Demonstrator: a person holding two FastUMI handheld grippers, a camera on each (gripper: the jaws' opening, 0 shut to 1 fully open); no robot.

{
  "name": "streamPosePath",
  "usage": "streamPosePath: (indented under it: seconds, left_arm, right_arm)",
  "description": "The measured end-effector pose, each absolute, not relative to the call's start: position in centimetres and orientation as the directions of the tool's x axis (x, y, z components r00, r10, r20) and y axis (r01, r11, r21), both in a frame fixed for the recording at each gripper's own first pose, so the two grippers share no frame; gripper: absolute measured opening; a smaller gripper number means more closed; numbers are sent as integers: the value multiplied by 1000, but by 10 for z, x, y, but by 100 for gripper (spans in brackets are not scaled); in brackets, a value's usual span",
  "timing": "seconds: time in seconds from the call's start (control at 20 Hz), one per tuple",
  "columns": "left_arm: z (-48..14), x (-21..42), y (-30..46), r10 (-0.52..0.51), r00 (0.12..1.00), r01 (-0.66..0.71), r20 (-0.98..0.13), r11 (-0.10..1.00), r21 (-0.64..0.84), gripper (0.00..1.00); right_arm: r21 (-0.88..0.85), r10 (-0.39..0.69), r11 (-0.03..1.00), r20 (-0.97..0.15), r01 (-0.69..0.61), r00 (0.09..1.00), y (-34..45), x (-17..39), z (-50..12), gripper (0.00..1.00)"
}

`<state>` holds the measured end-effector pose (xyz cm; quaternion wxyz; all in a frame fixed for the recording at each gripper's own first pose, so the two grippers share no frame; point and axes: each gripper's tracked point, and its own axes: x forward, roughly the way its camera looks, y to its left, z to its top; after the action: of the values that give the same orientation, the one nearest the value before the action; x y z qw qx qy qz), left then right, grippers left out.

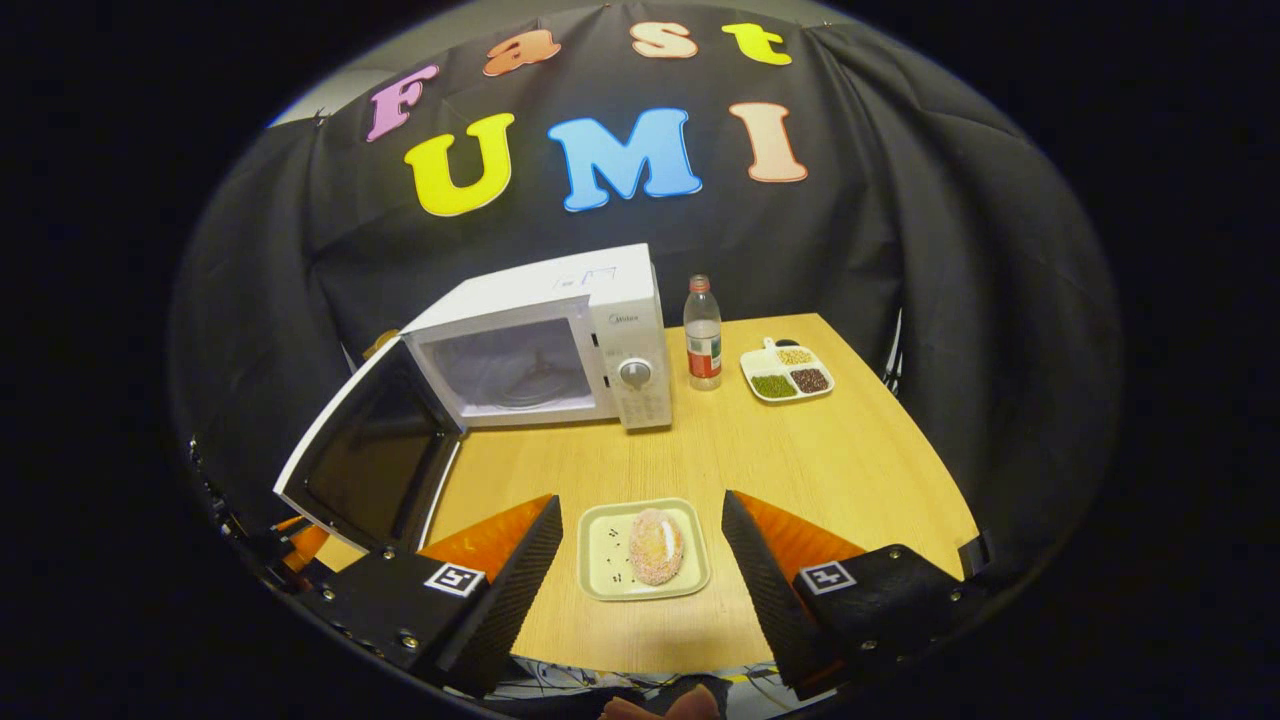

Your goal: Open the microwave oven with the left hand, put the food in, and close the microwave oven.

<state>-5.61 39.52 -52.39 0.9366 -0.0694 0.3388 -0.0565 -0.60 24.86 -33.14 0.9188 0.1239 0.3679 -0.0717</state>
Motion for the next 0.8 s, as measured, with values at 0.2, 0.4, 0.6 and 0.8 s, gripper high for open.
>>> streamPosePath:
  seconds: [0.2,0.4,0.6,0.8]
  left_arm:
    - [-523,-69,420,-63,750,-65,-659,984,-168,52]
    - [-495,-91,418,-6,740,-106,-673,987,-124,54]
    - [-469,-104,394,28,724,-162,-689,978,-130,54]
    - [-452,-108,372,74,707,-243,-703,959,-144,54]
  right_arm:
    - [159,-20,967,-734,199,679,258,6,-377,98]
    - [136,10,977,-798,165,602,263,15,-443,98]
    - [102,16,987,-836,127,549,262,21,-488,99]
    - [110,46,990,-854,93,518,267,29,-516,99]
